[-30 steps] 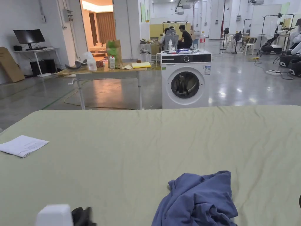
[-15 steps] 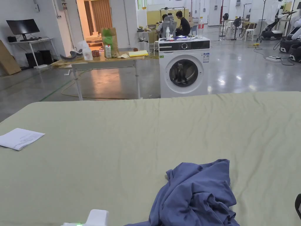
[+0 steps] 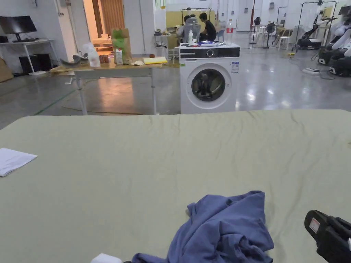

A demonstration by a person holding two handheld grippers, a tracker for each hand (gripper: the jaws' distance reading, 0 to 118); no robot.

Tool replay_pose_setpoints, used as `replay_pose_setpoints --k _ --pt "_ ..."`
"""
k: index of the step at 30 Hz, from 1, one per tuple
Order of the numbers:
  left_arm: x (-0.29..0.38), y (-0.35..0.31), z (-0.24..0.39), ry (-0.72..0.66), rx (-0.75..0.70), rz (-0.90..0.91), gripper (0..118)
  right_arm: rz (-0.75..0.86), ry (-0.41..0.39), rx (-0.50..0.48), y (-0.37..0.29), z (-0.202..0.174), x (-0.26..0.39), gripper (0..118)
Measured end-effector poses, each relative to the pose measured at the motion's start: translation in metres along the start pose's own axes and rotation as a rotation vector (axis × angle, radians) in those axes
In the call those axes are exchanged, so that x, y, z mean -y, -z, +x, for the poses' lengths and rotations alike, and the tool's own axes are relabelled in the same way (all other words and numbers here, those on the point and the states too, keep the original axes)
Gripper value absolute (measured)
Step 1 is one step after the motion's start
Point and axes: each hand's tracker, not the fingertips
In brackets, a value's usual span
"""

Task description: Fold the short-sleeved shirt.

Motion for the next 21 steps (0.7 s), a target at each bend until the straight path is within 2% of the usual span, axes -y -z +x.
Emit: replay_pose_setpoints --k 2,3,5,6,8,9,10,11,13,14,15,16,17,18,20,21 --pt "-0.01 -0.006 -0.014 -0.13 0.068 0.023 1 -0.156 -0.007 -0.048 0.06 0.008 -0.031 0" --pt "-0.01 -0.008 -0.018 -0.182 0.1 0.025 1 -0.22 -0.001 -0.04 0.09 0.01 -0.042 0" --pt "-0.007 -0.01 -0.025 -0.281 0.14 0.049 1 -0.386 -0.048 -0.024 0.159 0.016 -0.06 1" --pt "-0.007 -0.007 -0.029 -0.301 0.18 0.053 1 -0.451 -0.062 -0.027 0.188 0.018 -0.064 12" --pt "-0.002 -0.007 -0.033 -0.372 0.154 0.088 1 -0.616 -0.066 0.008 0.247 0.028 -0.068 87" --pt "0.001 -0.006 -0.035 -0.383 0.148 0.087 1 -0.674 -0.059 0.024 0.27 0.032 -0.064 114" --pt "0.002 -0.002 -0.036 -0.394 0.141 0.086 1 -0.74 -0.061 0.061 0.291 0.037 -0.06 114" --pt "0.004 0.0 -0.038 -0.404 0.137 0.078 1 -0.703 -0.065 0.102 0.301 0.041 -0.056 112" --pt "0.009 0.008 -0.041 -0.424 0.131 0.057 1 -0.736 -0.062 0.181 0.328 0.053 -0.045 112" --pt "0.011 0.011 -0.041 -0.424 0.129 0.049 1 -0.796 -0.066 0.203 0.338 0.057 -0.04 109" --pt "0.013 0.015 -0.042 -0.42 0.124 0.034 1 -0.877 -0.074 0.214 0.349 0.061 -0.032 100" --pt "0.015 0.018 -0.042 -0.412 0.117 0.019 1 -0.956 -0.087 0.22 0.36 0.061 -0.022 61" --pt "0.017 0.021 -0.042 -0.406 0.106 0.001 1 -1.021 -0.112 0.222 0.362 0.062 -0.018 9" --pt "0.019 0.023 -0.044 -0.407 0.102 -0.014 1 -1.005 -0.142 0.201 0.361 0.061 -0.014 2" --pt "0.022 0.025 -0.048 -0.423 0.106 -0.023 1 -0.933 -0.191 0.175 0.352 0.049 -0.018 2" --pt "0.024 0.025 -0.051 -0.438 0.114 -0.023 1 -0.936 -0.226 0.116 0.347 0.048 -0.024 2"
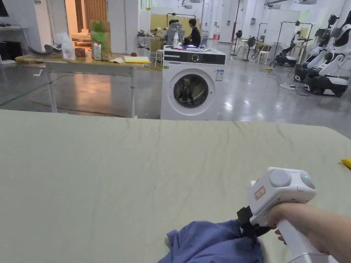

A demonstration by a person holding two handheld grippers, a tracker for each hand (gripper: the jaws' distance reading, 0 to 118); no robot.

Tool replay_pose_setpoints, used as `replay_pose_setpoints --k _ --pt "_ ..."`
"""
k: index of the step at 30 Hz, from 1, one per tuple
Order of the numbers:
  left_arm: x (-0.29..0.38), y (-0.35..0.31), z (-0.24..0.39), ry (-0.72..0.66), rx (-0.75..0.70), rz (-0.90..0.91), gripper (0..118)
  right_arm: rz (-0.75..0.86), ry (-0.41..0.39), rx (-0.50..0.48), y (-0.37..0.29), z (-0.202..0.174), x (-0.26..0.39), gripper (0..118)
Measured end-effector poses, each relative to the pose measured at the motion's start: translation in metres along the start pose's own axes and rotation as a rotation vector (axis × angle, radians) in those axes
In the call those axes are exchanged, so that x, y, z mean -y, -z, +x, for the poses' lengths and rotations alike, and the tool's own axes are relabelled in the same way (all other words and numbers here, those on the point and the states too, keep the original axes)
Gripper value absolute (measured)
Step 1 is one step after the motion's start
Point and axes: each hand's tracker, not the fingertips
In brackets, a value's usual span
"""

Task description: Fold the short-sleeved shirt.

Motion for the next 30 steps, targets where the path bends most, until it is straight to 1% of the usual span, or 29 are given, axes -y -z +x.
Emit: replay_pose_setpoints --k 1,3,4,6,7,9,10,11,14,16,18,19,22,26,27,30 --pt "-0.001 -0.001 -0.003 -0.029 0.014 0.003 1 0.008 -0.049 -0.066 -0.01 0.001 0.002 2" --pt "-0.005 -0.003 -0.006 -0.069 0.006 0.012 1 0.093 -0.077 -0.09 -0.043 -0.003 0.007 2" --pt "-0.009 -0.006 -0.006 -0.062 0.005 0.016 1 0.164 -0.079 -0.094 -0.063 -0.001 0.014 2" --pt "-0.023 -0.015 -0.005 -0.007 -0.025 0.066 1 0.266 -0.061 -0.164 -0.106 0.008 0.03 2" --pt "-0.034 -0.02 -0.004 0.022 -0.026 0.093 1 0.308 -0.045 -0.184 -0.13 0.006 0.038 2" --pt "-0.062 -0.029 -0.004 0.052 -0.008 0.12 0 0.375 -0.013 -0.2 -0.17 0.015 0.056 2" --pt "-0.079 -0.032 -0.003 0.066 -0.012 0.148 0 0.407 0.004 -0.197 -0.19 0.019 0.065 2" --pt "-0.094 -0.035 -0.002 0.083 -0.018 0.171 0 0.438 0.007 -0.191 -0.209 0.015 0.074 2" --pt "-0.147 -0.04 0.005 0.174 -0.034 0.216 0 0.537 0.024 -0.185 -0.26 0.025 0.094 2" --pt "-0.183 -0.042 0.018 0.235 -0.054 0.221 0 0.601 0.024 -0.153 -0.291 0.03 0.099 2" --pt "-0.214 -0.047 0.033 0.255 -0.037 0.23 0 0.633 0.011 -0.14 -0.319 0.029 0.102 2" --pt "-0.23 -0.049 0.041 0.258 -0.031 0.234 0 0.654 0.012 -0.121 -0.332 0.032 0.1 2" --pt "-0.272 -0.054 0.062 0.284 -0.015 0.253 0 0.708 -0.008 -0.081 -0.369 0.027 0.096 2" --pt "-0.322 -0.062 0.084 0.324 -0.045 0.289 0 0.764 -0.011 -0.023 -0.408 0.016 0.082 2" --pt "-0.335 -0.064 0.089 0.327 -0.052 0.301 0 0.778 -0.003 -0.019 -0.411 0.026 0.068 2" --pt "-0.374 -0.069 0.101 0.31 -0.07 0.337 0 0.81 0.001 0.014 -0.431 0.018 0.043 2"
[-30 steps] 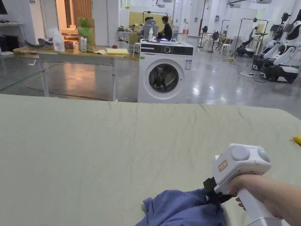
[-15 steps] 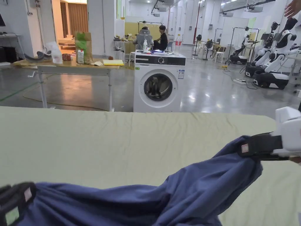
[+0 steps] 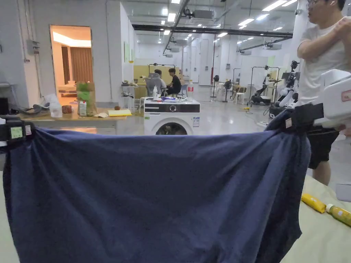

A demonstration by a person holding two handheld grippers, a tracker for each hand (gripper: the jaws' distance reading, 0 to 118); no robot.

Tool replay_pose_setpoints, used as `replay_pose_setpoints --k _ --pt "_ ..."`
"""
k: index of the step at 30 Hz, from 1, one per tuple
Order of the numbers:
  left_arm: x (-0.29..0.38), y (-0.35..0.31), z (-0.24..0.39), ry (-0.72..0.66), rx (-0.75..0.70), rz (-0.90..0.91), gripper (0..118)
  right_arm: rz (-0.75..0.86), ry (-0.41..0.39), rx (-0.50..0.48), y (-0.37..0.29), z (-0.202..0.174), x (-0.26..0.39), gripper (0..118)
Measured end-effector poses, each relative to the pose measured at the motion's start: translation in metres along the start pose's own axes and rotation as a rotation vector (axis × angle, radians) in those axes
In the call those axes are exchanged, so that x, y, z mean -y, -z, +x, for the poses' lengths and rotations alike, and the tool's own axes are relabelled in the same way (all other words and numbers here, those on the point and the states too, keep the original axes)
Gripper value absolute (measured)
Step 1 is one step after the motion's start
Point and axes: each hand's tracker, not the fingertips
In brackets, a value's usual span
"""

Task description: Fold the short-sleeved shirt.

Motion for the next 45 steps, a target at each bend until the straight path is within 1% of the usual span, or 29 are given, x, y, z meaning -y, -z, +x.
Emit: replay_pose_setpoints --k 1,2,4,5,6,8,11,14,15,18,19,21,24,26,28,29,31,34,35,36,37,38,39,40,41,42,43,45 --pt "-0.013 0.005 0.0 -0.007 -0.013 0.012 0 0.013 -0.003 0.014 0.004 0.005 -0.011 2" --pt "-0.028 0.01 0.001 -0.057 -0.009 0.073 0 0.023 -0.01 0.019 0.01 0.002 -0.023 2" --pt "-0.05 0.022 0.003 -0.046 -0.027 0.087 0 0.07 -0.027 0.055 0.02 -0.006 -0.045 2" --pt "-0.059 0.028 0.005 -0.043 -0.041 0.091 0 0.09 -0.032 0.066 0.026 -0.001 -0.055 2" --pt "-0.068 0.037 0.006 -0.044 -0.05 0.086 0 0.109 -0.037 0.078 0.034 -0.004 -0.066 2" --pt "-0.079 0.055 0.008 -0.044 -0.067 0.091 0 0.134 -0.028 0.103 0.051 -0.01 -0.086 2" --pt "-0.092 0.086 0.01 -0.035 -0.095 0.101 0 0.166 -0.029 0.146 0.078 -0.007 -0.113 2" --pt "-0.104 0.12 0.01 -0.034 -0.155 0.1 0 0.203 -0.015 0.164 0.101 -0.004 -0.134 2" --pt "-0.106 0.132 0.01 -0.054 -0.157 0.112 0 0.221 -0.028 0.168 0.11 -0.005 -0.14 2" --pt "-0.105 0.16 0.013 -0.054 -0.195 0.125 0 0.241 -0.112 0.209 0.134 -0.008 -0.148 2" --pt "-0.101 0.168 0.013 -0.051 -0.207 0.131 0 0.24 -0.129 0.216 0.143 -0.008 -0.147 2" --pt "-0.086 0.182 0.014 -0.042 -0.226 0.125 0 0.24 -0.14 0.223 0.16 -0.009 -0.136 2" --pt "-0.046 0.201 0.009 -0.03 -0.237 0.043 0 0.213 -0.127 0.22 0.19 -0.004 -0.1 2" --pt "-0.009 0.207 0.007 -0.018 -0.244 -0.023 0 0.165 -0.123 0.229 0.211 -0.002 -0.056 2" --pt "0.045 0.207 0.006 -0.044 -0.22 -0.081 0 0.097 -0.108 0.244 0.23 0.004 0.007 2" --pt "0.073 0.205 0.006 -0.052 -0.196 -0.132 0 0.059 -0.091 0.223 0.236 0.007 0.042 2" --pt "0.136 0.197 0.009 -0.044 -0.174 -0.282 0 -0.039 -0.056 0.224 0.244 0.016 0.115 2" --pt "0.226 0.165 0.011 -0.047 -0.101 -0.413 0 -0.181 -0.06 0.209 0.243 0.029 0.216 2" --pt "0.253 0.151 0.012 -0.032 -0.079 -0.463 0 -0.234 -0.077 0.206 0.235 0.032 0.246 2" --pt "0.276 0.138 0.012 -0.014 -0.068 -0.513 0 -0.275 -0.069 0.208 0.225 0.034 0.271 2" --pt "0.298 0.122 0.012 0.007 -0.059 -0.549 0 -0.338 -0.078 0.167 0.212 0.034 0.296 2" --pt "0.318 0.106 0.009 0.042 -0.046 -0.584 0 -0.358 -0.076 0.137 0.195 0.037 0.318 2" --pt "0.332 0.092 0.006 0.049 -0.023 -0.595 0 -0.359 -0.082 0.152 0.179 0.037 0.334 2" --pt "0.346 0.07 0.004 0.062 -0.003 -0.596 0 -0.39 -0.055 0.125 0.153 0.036 0.351 2" --pt "0.351 0.054 0.002 0.057 0.009 -0.601 0 -0.387 -0.007 0.097 0.137 0.037 0.36 2" --pt "0.356 0.033 -0.001 0.027 0.01 -0.58 0 -0.375 -0.006 0.103 0.116 0.036 0.369 2" --pt "0.358 0.012 -0.003 0.013 0.006 -0.576 0 -0.379 -0.023 0.113 0.097 0.034 0.376 2" --pt "0.364 -0.022 -0.01 -0.028 0.016 -0.588 0 -0.387 -0.032 0.098 0.055 0.029 0.386 2"
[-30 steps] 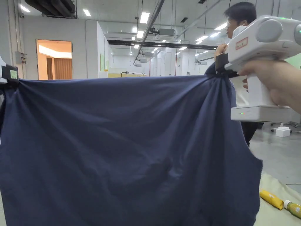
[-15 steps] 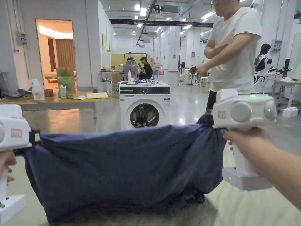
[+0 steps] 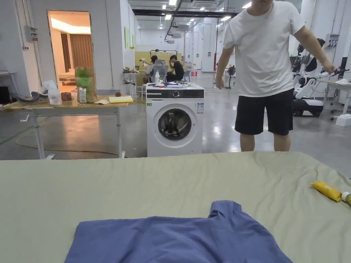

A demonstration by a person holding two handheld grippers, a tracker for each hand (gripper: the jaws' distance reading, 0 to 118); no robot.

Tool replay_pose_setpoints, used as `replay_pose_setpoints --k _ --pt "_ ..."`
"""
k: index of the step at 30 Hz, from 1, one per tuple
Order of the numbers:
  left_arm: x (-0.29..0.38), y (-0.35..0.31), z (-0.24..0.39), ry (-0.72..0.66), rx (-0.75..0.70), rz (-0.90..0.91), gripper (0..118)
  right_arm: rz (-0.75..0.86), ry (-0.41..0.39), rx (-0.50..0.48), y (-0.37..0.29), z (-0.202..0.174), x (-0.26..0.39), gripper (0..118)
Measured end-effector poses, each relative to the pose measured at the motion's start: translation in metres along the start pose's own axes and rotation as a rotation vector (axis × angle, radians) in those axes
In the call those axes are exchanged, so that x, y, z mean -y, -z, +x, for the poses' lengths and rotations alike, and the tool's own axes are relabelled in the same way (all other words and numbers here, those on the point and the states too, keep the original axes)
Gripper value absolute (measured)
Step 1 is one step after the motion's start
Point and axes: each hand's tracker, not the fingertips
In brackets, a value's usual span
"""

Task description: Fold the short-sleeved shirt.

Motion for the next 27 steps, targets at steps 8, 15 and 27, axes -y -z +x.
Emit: replay_pose_setpoints --k 8,15,27 --pt "0.068 -0.085 -0.01 -0.094 0.035 -0.063 0 -0.093 0.042 -0.034 -0.082 -0.005 0.07 2" --pt "0.073 -0.088 -0.012 -0.126 0.051 -0.044 19 -0.129 0.123 -0.059 -0.073 -0.01 0.086 15" --pt "0.008 -0.142 0.049 -0.219 0.16 0.721 85 0.681 0.183 -0.068 -0.146 -0.059 0.03 115"
